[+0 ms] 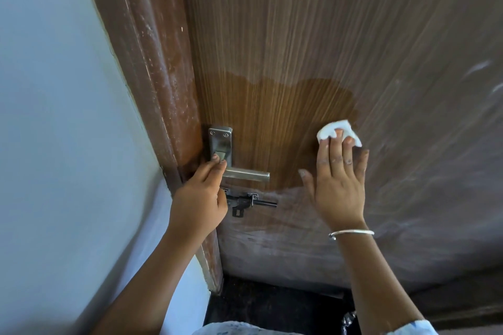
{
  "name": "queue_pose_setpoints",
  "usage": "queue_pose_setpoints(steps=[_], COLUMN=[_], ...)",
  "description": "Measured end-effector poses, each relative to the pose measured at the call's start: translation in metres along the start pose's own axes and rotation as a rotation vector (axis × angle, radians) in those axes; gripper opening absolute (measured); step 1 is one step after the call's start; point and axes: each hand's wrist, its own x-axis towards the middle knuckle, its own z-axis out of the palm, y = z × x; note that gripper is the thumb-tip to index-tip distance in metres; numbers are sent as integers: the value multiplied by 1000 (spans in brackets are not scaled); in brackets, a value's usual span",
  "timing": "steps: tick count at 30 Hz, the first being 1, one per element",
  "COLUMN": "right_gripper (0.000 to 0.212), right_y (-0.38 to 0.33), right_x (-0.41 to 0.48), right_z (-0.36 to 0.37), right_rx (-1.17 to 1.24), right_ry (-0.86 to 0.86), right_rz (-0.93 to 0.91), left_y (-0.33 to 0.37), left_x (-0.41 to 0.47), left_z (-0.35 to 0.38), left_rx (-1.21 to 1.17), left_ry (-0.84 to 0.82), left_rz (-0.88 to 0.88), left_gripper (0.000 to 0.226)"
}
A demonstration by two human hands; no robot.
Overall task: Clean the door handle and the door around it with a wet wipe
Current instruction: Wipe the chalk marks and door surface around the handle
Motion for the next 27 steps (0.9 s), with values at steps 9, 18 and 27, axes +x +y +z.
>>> queue_pose_setpoints(steps=[9, 18, 27], right_gripper=[74, 81, 69], right_y=[-41, -138, -133], right_x=[52, 89, 79], right_z=[-55, -65, -51], right_rx=[84, 141, 155], right_ry=[-43, -172, -182], right_rz=[-46, -331, -377], left_y=[1, 6, -1], left_x=[4, 8, 7], left_z=[0, -13, -11], left_rx=[10, 58, 17], left_ry=[45, -76, -67], left_rz=[22, -62, -78], left_gripper=[37, 20, 31])
